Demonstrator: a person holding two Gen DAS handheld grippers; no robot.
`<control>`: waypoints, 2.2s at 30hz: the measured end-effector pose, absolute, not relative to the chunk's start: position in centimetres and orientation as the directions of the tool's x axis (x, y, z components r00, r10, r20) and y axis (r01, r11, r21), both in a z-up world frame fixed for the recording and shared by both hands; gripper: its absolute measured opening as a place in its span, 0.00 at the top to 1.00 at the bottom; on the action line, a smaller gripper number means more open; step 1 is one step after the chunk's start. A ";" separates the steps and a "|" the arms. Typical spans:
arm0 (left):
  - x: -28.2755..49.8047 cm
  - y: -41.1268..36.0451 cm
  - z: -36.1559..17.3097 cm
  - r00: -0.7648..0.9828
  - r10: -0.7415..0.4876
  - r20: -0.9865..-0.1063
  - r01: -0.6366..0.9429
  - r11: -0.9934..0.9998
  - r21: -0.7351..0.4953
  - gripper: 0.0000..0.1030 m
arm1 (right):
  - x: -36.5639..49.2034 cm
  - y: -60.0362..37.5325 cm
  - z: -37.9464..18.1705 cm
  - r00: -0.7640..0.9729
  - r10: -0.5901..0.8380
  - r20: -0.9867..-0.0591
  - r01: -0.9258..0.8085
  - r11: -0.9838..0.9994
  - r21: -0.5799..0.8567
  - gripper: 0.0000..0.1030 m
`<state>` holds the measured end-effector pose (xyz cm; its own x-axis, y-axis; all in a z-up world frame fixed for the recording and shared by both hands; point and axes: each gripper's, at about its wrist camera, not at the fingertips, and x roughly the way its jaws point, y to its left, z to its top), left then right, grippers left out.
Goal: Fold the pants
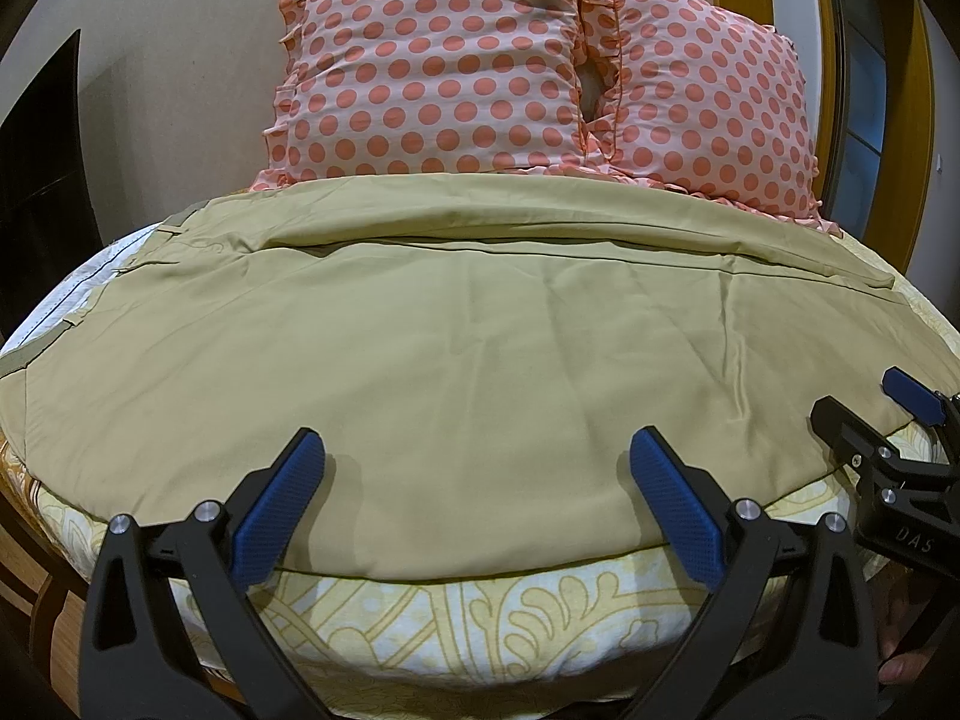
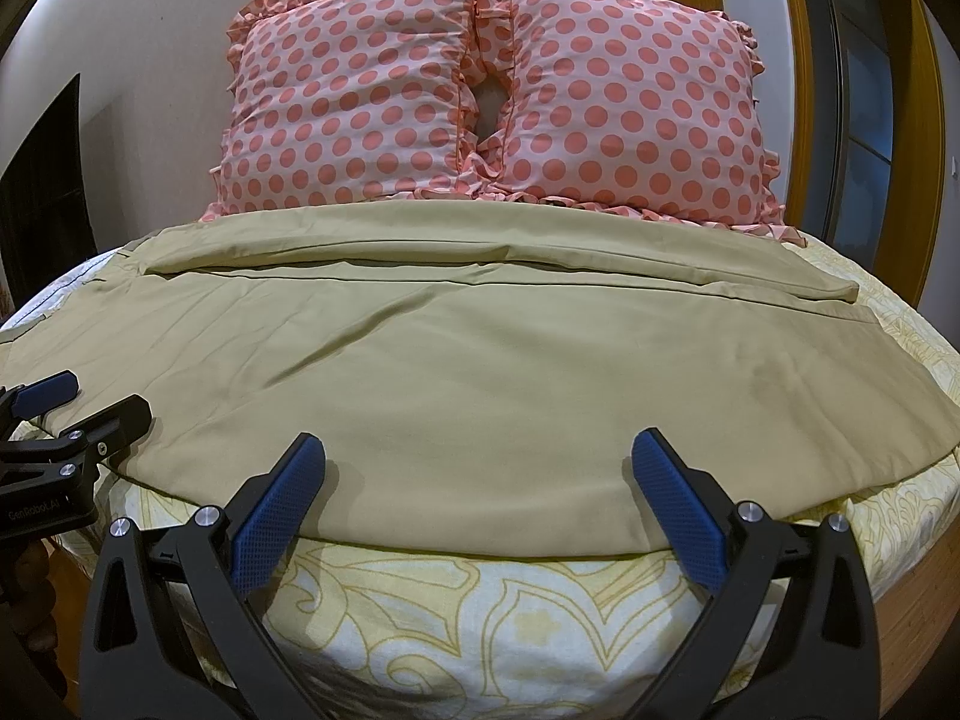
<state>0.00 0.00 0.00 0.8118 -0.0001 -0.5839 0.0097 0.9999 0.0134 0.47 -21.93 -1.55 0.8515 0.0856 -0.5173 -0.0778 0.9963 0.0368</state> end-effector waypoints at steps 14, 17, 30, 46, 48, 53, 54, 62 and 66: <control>0.0 0.0 0.0 0.812 0.000 -0.583 0.009 1.000 0.014 0.02 | 0.4 -21.9 -1.5 0.853 0.086 -0.514 -0.078 0.996 0.037 0.01; 0.0 0.0 0.0 0.812 0.000 -0.583 0.009 1.000 0.014 0.02 | 0.4 -21.9 -1.5 0.853 0.085 -0.515 -0.078 0.996 0.036 0.01; 0.0 0.0 0.0 0.813 0.001 -0.583 0.009 1.000 0.014 0.02 | 0.3 -21.8 -1.5 0.856 0.085 -0.510 -0.078 0.996 0.036 0.01; 0.0 0.0 0.0 0.815 0.001 -0.580 0.010 1.000 0.015 0.02 | 0.1 -21.7 -1.6 0.859 0.084 -0.505 -0.076 0.996 0.037 0.01; 0.0 0.0 0.0 0.815 0.001 -0.580 0.009 1.000 0.015 0.02 | 0.1 -21.7 -1.6 0.859 0.084 -0.505 -0.076 0.996 0.037 0.01; 0.0 0.0 0.0 0.815 0.001 -0.580 0.009 1.000 0.015 0.02 | 0.1 -21.6 -1.7 0.860 0.084 -0.503 -0.076 0.996 0.037 0.01; 0.0 0.0 0.0 0.815 0.001 -0.580 0.009 1.000 0.015 0.02 | 0.1 -21.6 -1.8 0.860 0.084 -0.503 -0.076 0.996 0.037 0.01; 0.0 0.0 0.0 0.815 0.001 -0.579 0.010 1.000 0.015 0.02 | -0.1 -21.3 -2.7 0.865 0.085 -0.494 -0.076 0.996 0.037 0.01; 0.1 0.1 0.2 0.807 -0.006 -0.590 0.016 1.000 0.012 0.02 | 0.1 -21.4 -2.6 0.855 0.099 -0.509 -0.093 0.995 0.036 0.01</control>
